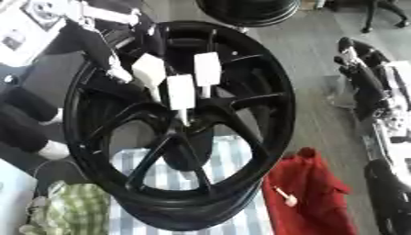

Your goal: Pull the pin out of the wheel hub.

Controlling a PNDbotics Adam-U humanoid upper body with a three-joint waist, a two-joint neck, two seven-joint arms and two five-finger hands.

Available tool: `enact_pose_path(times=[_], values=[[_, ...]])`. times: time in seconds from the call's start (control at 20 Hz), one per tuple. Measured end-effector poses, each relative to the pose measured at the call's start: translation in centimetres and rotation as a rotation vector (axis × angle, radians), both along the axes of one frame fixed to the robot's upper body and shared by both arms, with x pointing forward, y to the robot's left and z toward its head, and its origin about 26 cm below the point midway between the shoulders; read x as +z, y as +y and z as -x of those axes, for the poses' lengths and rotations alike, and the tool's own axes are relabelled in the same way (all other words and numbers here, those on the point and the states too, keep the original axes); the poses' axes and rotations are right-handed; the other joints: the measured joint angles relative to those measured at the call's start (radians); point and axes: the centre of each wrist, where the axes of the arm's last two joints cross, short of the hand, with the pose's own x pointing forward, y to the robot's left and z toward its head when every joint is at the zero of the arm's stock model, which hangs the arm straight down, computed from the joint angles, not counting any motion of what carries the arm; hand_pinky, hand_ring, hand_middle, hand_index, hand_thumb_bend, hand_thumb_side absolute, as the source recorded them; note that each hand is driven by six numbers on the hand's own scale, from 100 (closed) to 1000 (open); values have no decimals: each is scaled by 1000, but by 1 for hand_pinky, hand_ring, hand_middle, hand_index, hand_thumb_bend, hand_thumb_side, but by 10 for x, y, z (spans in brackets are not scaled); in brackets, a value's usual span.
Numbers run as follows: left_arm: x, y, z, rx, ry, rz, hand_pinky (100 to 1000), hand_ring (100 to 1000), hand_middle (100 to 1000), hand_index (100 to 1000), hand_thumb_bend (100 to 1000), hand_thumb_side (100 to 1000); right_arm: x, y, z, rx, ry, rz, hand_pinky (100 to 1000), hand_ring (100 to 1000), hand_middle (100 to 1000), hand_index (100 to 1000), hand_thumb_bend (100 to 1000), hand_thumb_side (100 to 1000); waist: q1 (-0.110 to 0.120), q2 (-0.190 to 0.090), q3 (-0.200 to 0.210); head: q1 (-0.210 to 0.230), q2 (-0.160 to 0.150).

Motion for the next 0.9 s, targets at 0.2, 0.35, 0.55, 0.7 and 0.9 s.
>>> enact_pose_path(times=[0.2,0.35,0.55,0.7,0.9], values=[[-4,0,-2,6,6,-5,792,811,746,774,451,384,0,0,0,2,-1,-3,921,776,796,775,290,390,-1,3,-1,0,0],[-5,0,-2,7,10,-3,785,802,736,765,388,375,0,0,0,2,-1,-4,922,776,796,776,289,390,-2,4,-3,0,0],[-4,0,-2,9,18,7,779,793,718,754,352,386,0,0,0,2,-1,-4,922,776,796,776,289,391,-2,4,-4,0,0],[-4,0,-2,13,30,16,774,785,698,738,332,374,0,1,0,4,0,-3,922,777,796,776,288,391,-2,4,-4,0,0],[-3,0,-1,18,36,22,725,710,590,601,229,305,0,1,0,6,1,-3,922,777,796,776,288,392,-2,4,-5,0,0]])
